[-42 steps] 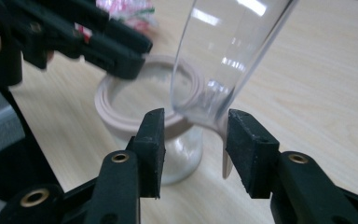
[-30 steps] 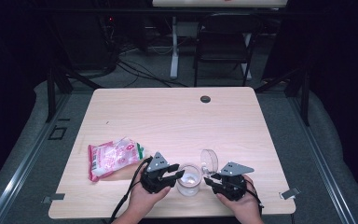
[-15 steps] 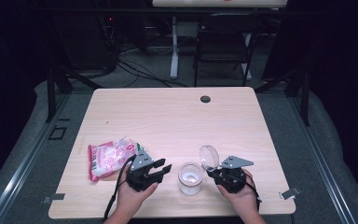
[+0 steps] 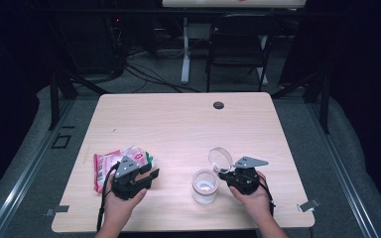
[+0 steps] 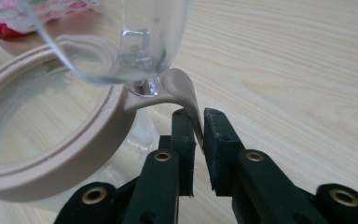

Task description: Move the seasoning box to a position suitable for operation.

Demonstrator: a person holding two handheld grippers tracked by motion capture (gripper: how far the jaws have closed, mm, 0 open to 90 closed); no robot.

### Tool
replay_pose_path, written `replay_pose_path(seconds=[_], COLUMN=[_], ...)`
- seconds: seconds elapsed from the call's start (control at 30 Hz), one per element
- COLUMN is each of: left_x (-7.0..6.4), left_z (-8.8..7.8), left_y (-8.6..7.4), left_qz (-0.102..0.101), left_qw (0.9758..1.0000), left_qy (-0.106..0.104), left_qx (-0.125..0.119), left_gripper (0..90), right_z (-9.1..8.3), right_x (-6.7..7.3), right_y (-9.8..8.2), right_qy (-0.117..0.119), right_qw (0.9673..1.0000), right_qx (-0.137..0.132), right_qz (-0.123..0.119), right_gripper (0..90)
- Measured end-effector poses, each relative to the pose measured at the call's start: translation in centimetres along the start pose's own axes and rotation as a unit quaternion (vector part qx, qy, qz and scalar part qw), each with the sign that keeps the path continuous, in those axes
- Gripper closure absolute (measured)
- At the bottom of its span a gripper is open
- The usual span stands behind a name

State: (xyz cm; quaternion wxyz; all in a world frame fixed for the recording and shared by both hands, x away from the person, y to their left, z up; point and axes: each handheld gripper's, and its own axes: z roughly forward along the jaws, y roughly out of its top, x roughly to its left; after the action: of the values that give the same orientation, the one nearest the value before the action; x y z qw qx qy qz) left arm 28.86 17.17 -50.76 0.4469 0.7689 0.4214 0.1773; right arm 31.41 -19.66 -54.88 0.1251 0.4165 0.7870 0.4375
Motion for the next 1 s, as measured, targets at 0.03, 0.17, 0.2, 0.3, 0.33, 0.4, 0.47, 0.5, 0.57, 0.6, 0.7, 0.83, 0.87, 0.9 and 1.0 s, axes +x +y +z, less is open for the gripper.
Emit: replay_pose_path(seconds=[0.03, 0.17, 0.2, 0.3, 0.33, 0.4, 0.47, 0.5, 0.57, 0.6, 0.7, 0.83, 0.87, 0.9, 1.0], left_x=[0.0, 1.6, 2.0, 3.0, 3.0, 3.2, 3.0, 3.0, 2.8, 2.6, 2.4, 2.1, 2.1, 2.0, 1.8], left_z=[0.0, -0.5, -0.6, -0.7, -0.7, -0.6, -0.3, -0.3, -0.1, 0.0, 0.3, 0.8, 0.9, 1.0, 1.3], left_y=[0.0, -0.5, -0.6, -1.1, -1.1, -1.4, -1.5, -1.5, -1.6, -1.6, -1.7, -1.9, -1.9, -2.0, -2.0], left_qz=[0.000, -0.006, -0.008, -0.018, -0.018, -0.013, 0.003, 0.003, 0.013, 0.015, 0.022, 0.036, 0.039, 0.040, 0.050], left_qw=[1.0000, 0.9996, 0.9994, 0.9985, 0.9985, 0.9974, 0.9968, 0.9968, 0.9965, 0.9967, 0.9965, 0.9950, 0.9948, 0.9945, 0.9936], left_qy=[0.000, 0.026, 0.033, 0.050, 0.050, 0.066, 0.073, 0.073, 0.073, 0.071, 0.070, 0.079, 0.080, 0.082, 0.085], left_qx=[0.000, 0.006, 0.008, 0.016, 0.016, 0.025, 0.031, 0.031, 0.038, 0.038, 0.041, 0.049, 0.050, 0.052, 0.055], left_gripper=[60.5, 56.5, 54.4, 50.6, 50.5, 49.8, 48.0, 47.2, 45.9, 45.9, 44.7, 44.0, 43.7, 43.6, 43.2], right_z=[0.0, 0.3, 0.5, 0.8, 0.8, 0.9, 1.0, 1.0, 1.0, 1.0, 0.8, 0.5, 0.5, 0.5, 0.4], right_x=[0.0, -0.4, -0.5, -0.6, -0.6, -0.6, -0.5, -0.5, -0.6, -0.6, -0.9, -2.0, -2.2, -2.3, -2.1], right_y=[0.0, 0.1, 0.2, 0.3, 0.3, 0.4, 0.5, 0.5, 0.6, 0.6, 0.6, 0.4, 0.4, 0.3, 0.3], right_qy=[0.000, 0.013, 0.011, 0.012, 0.012, 0.009, 0.004, 0.004, -0.005, -0.005, -0.008, -0.012, -0.010, -0.010, -0.006], right_qw=[1.0000, 0.9999, 0.9999, 0.9999, 0.9999, 1.0000, 1.0000, 1.0000, 1.0000, 1.0000, 0.9999, 0.9989, 0.9987, 0.9985, 0.9987], right_qx=[0.000, 0.000, -0.001, 0.001, 0.001, 0.001, 0.003, 0.003, 0.002, 0.002, -0.012, -0.017, -0.018, -0.019, -0.020], right_qz=[0.000, 0.007, 0.007, 0.002, 0.002, 0.000, -0.005, -0.005, -0.007, -0.007, 0.009, 0.041, 0.047, 0.050, 0.046], right_gripper=[82.2, 80.8, 80.6, 81.3, 81.3, 81.4, 81.6, 81.6, 81.8, 81.8, 85.0, 84.9, 84.3, 83.6, 81.5])
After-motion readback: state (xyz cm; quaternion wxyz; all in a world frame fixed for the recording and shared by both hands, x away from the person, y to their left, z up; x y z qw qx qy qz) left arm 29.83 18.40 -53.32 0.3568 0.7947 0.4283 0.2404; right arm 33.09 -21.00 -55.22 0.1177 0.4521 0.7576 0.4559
